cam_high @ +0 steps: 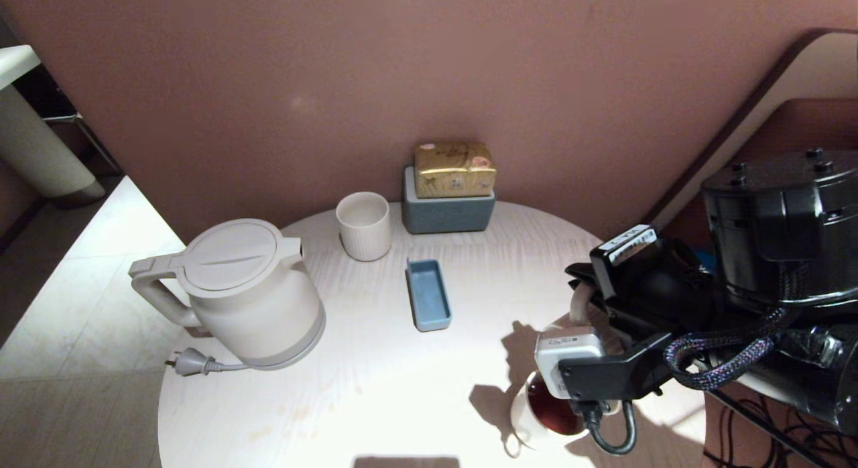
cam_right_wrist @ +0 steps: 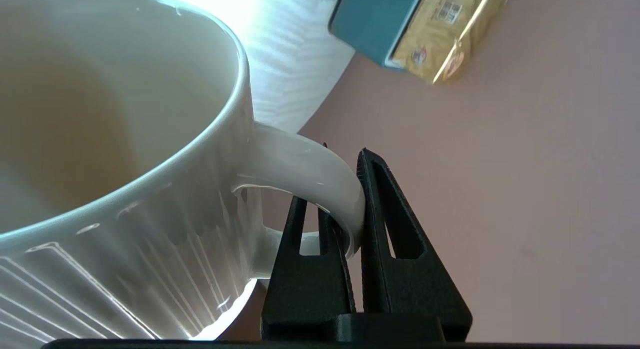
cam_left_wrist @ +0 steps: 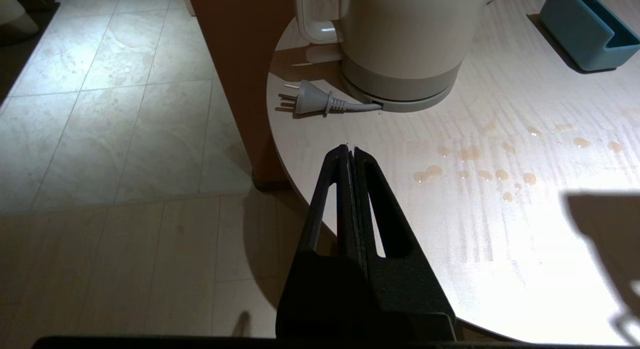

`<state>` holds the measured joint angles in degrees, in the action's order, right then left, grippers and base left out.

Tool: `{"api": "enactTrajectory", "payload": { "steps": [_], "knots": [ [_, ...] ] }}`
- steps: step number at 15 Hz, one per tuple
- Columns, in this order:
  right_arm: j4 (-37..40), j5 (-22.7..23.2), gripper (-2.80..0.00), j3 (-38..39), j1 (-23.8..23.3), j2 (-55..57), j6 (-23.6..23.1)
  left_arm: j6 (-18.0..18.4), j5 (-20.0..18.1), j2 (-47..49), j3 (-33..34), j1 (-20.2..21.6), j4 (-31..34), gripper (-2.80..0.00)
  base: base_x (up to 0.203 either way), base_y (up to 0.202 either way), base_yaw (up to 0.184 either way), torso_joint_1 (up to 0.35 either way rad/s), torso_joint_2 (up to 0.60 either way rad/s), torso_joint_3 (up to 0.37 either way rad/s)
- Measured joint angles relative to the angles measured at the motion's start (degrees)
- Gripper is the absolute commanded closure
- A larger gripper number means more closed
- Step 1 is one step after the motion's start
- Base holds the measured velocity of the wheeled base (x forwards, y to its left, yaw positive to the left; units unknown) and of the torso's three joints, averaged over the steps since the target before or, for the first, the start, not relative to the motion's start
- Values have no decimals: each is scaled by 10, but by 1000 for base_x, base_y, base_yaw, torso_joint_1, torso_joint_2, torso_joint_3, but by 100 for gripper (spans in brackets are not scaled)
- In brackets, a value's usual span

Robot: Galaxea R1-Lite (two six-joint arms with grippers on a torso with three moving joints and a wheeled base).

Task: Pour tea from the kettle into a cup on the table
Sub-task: Pour water into another cup

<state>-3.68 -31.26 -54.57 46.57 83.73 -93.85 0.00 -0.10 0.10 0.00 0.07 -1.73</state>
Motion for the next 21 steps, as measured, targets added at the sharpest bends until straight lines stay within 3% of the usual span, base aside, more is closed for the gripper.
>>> {"api": "enactTrajectory", "payload": {
  "steps": [5, 16, 21],
  "knots": [
    [2, -33, 0, 2, 18, 9, -1, 0, 0, 0, 0, 0, 0, 0, 0, 0, 0, 0, 0, 0],
    [-1, -58, 0, 3, 33, 17, -24, 0, 0, 0, 0, 0, 0, 0, 0, 0, 0, 0, 0, 0],
    [1, -58, 0, -13, 28, -1, 0, 0, 0, 0, 0, 0, 0, 0, 0, 0, 0, 0, 0, 0]
  ]
}}
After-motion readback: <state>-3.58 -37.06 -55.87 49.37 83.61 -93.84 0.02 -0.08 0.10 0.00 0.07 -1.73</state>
